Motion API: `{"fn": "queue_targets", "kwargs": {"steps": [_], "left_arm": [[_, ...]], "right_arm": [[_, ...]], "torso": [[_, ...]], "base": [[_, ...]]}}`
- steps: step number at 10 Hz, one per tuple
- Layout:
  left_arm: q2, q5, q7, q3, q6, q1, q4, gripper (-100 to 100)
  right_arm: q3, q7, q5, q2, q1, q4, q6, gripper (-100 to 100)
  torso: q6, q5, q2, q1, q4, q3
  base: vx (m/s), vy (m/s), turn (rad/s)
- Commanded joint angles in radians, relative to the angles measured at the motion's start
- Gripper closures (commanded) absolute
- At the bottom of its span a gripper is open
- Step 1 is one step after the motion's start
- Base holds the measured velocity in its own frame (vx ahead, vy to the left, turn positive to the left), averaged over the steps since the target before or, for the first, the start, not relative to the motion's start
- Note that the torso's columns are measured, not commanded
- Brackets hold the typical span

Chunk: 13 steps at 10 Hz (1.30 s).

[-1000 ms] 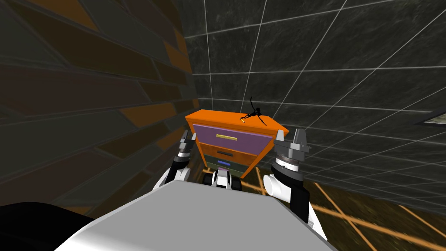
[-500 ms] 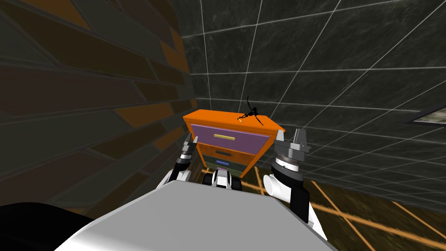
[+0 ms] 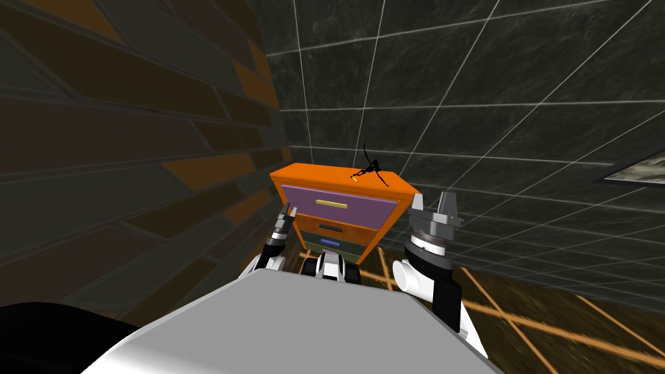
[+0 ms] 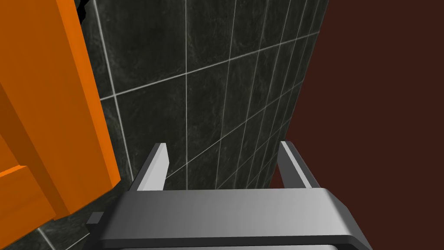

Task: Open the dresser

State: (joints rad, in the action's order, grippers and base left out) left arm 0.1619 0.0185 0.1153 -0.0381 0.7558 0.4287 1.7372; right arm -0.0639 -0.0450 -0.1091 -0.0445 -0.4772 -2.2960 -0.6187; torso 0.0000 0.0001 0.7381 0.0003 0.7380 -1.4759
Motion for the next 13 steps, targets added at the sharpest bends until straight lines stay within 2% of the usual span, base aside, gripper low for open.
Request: {"fn": "queue_targets", "kwargs": {"steps": [1,4,5,6,7,8,9,12,13], "left_arm": [[0.005,0.001,-0.005,-0.003,0.012,-0.015,-0.059,-100],[0.005,0.006,-0.018,-0.013,0.036,-0.036,-0.162,-100],[0.005,0.006,-0.018,-0.013,0.036,-0.036,-0.172,-100],[0.004,0.008,-0.022,-0.017,0.044,-0.043,-0.208,-100],[0.004,0.008,-0.022,-0.017,0.044,-0.043,-0.211,-100],[0.001,0.01,-0.027,-0.02,0.053,-0.05,-0.248,-100],[0.001,0.01,-0.027,-0.02,0.053,-0.05,-0.249,-100],[-0.011,0.015,-0.039,-0.03,0.076,-0.07,-0.352,-100],[-0.011,0.015,-0.039,-0.03,0.076,-0.07,-0.363,-100]], "right_arm": [[0.0,0.0,0.0,0.0,0.0,0.0,0.0,0],[0.0,0.0,0.0,0.0,0.0,0.0,0.0,0],[0.0,0.0,0.0,0.0,0.0,0.0,0.0,0],[0.0,0.0,0.0,0.0,0.0,0.0,0.0,0],[0.0,0.0,0.0,0.0,0.0,0.0,0.0,0],[0.0,0.0,0.0,0.0,0.0,0.0,0.0,0],[0.0,0.0,0.0,0.0,0.0,0.0,0.0,0],[0.0,0.0,0.0,0.0,0.0,0.0,0.0,0],[0.0,0.0,0.0,0.0,0.0,0.0,0.0,0]], "torso": [[0.0,0.0,0.0,-0.001,0.0,0.0],[0.0,0.0,0.0,-0.001,0.0,0.0],[0.0,0.0,0.0,-0.001,0.0,0.0],[0.0,0.0,0.0,0.0,0.0,0.0],[0.0,0.0,0.0,0.0,0.0,0.0],[0.0,0.0,0.0,0.001,0.0,0.0],[0.0,0.0,0.0,0.0,0.0,0.0],[0.0,0.0,0.0,-0.001,0.0,0.0],[0.0,0.0,0.0,-0.001,0.0,0.0]], "base": [[-0.002,-0.027,-0.008],[0.003,-0.033,-0.029],[-0.003,-0.032,-0.006],[-0.003,-0.025,-0.018],[-0.002,-0.017,-0.01],[0.001,-0.023,-0.022],[0.002,-0.018,-0.011],[0.004,-0.032,-0.028],[-0.003,-0.029,-0.009]]}}
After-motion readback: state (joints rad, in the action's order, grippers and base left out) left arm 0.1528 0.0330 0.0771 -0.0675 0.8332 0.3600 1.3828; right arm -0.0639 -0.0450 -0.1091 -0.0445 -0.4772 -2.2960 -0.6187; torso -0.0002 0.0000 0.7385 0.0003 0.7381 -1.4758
